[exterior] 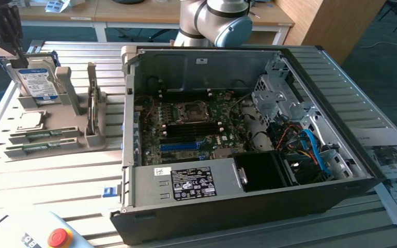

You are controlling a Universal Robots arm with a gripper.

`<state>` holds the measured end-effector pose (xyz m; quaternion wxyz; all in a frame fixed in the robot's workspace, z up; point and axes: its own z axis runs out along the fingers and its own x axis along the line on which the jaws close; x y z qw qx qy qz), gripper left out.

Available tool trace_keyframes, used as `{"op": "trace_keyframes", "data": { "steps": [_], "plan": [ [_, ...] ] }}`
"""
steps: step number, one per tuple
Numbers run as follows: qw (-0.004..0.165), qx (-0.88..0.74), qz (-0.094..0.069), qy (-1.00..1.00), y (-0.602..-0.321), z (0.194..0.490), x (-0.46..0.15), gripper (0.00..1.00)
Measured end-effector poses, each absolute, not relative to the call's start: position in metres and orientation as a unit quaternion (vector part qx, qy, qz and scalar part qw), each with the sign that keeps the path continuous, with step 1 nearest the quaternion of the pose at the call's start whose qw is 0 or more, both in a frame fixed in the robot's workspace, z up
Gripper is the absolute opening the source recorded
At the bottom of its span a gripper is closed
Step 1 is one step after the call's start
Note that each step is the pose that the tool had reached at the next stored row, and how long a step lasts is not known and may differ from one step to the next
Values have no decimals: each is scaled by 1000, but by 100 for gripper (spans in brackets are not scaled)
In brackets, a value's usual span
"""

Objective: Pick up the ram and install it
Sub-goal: 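Pick up the ram and move it above insertion slot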

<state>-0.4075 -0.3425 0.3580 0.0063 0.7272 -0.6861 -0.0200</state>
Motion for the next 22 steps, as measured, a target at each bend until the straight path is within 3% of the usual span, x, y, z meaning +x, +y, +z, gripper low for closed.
{"op": "trace_keyframes", "data": {
  "steps": [22],
  "plan": [
    [1,728,-14,-686,-346,358,-408,10]
  ]
}}
